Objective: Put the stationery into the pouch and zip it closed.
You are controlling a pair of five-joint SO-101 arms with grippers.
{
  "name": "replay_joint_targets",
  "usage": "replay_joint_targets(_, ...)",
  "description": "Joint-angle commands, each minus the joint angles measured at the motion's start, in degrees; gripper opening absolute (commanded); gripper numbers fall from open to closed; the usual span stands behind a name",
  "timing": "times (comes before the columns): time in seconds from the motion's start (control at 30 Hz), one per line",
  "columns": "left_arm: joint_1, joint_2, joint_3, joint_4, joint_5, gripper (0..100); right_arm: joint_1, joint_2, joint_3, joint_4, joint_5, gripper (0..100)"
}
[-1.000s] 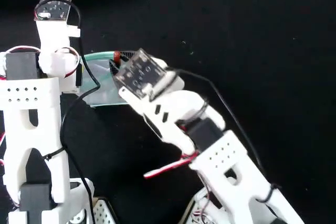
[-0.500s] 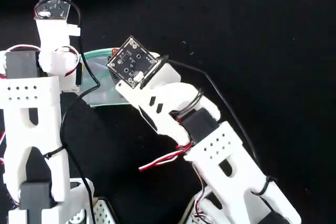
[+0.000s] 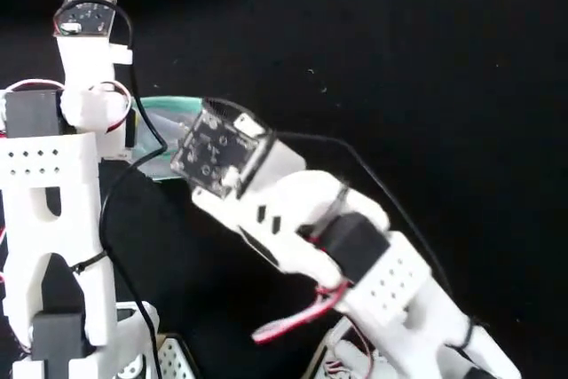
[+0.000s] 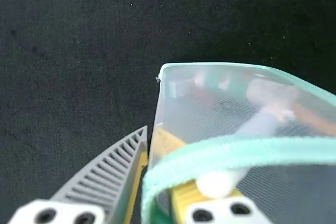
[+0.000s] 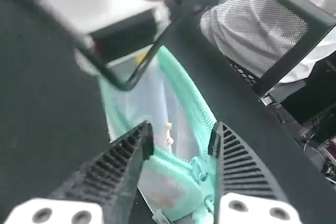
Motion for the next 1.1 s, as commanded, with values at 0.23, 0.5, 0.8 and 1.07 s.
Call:
replay_joint_targets(0.23, -1.5, 0.4, -0.7, -0.1, -0.4, 3, 11.3, -7.6, 2.0, 2.5, 0.6, 20.5)
replay_joint_targets(0.5, -1.4, 0.0, -3.7, 0.0, -0.4, 3, 10.3, -7.6, 9.8, 1.2, 2.6, 30.7)
replay_joint_targets(0.8, 2.6, 0.4, -3.9, 0.0, -0.4, 3, 4.2, -3.6, 14.1, -5.1, 2.7, 29.0)
replay_joint_targets(1.07, 2.5, 0.4, -3.5, -1.8, -0.4, 3, -1.6, -2.2, 14.0, -1.3, 6.1, 29.0)
